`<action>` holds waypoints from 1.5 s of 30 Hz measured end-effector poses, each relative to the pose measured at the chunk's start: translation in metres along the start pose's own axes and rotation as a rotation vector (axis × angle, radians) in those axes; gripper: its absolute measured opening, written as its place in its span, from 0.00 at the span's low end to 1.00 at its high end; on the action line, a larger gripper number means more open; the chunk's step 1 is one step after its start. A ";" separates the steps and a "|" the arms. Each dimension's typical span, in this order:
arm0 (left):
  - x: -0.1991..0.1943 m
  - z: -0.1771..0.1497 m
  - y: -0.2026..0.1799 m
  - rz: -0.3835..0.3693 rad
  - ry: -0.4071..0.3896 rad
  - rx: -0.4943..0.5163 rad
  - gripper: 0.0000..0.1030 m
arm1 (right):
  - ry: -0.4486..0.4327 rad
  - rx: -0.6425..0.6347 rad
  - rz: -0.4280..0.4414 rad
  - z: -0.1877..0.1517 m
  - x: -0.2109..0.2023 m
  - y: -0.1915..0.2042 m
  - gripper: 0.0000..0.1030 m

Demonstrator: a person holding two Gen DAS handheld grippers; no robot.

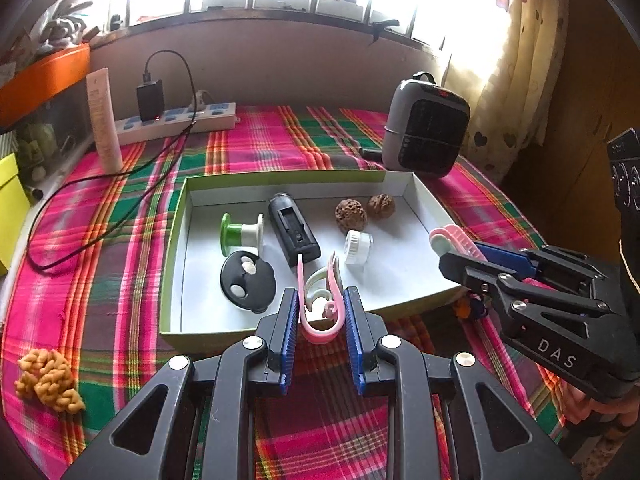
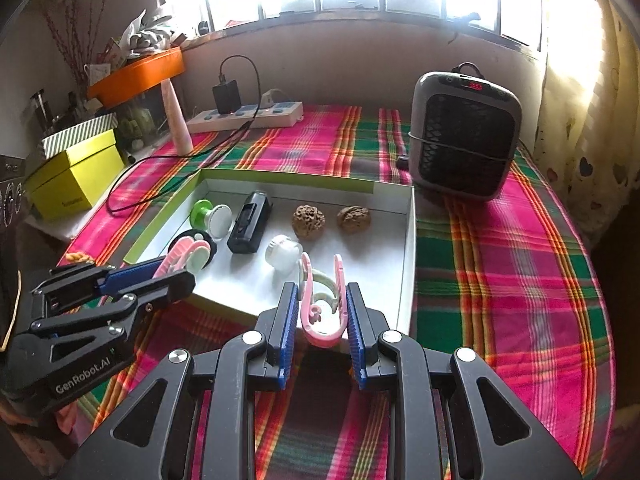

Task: Organize objects
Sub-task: 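Carry the pink earhooks with both grippers over into the tray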

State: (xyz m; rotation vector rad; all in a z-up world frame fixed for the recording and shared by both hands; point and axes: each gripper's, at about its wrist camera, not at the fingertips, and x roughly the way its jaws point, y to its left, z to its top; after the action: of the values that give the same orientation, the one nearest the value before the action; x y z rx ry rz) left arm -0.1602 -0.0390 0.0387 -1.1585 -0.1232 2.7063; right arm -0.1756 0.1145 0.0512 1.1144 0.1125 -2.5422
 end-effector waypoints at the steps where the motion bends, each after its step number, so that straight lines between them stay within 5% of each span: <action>1: 0.002 0.000 0.000 -0.002 0.003 -0.002 0.20 | 0.003 0.000 0.002 0.000 0.001 -0.001 0.24; 45: 0.036 0.010 0.009 0.032 0.035 -0.010 0.19 | 0.132 0.011 0.039 0.015 0.058 -0.003 0.24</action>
State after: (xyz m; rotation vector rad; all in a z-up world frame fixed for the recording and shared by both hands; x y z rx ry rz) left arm -0.1930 -0.0401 0.0191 -1.2205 -0.1145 2.7145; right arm -0.2231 0.0967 0.0196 1.2764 0.1103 -2.4370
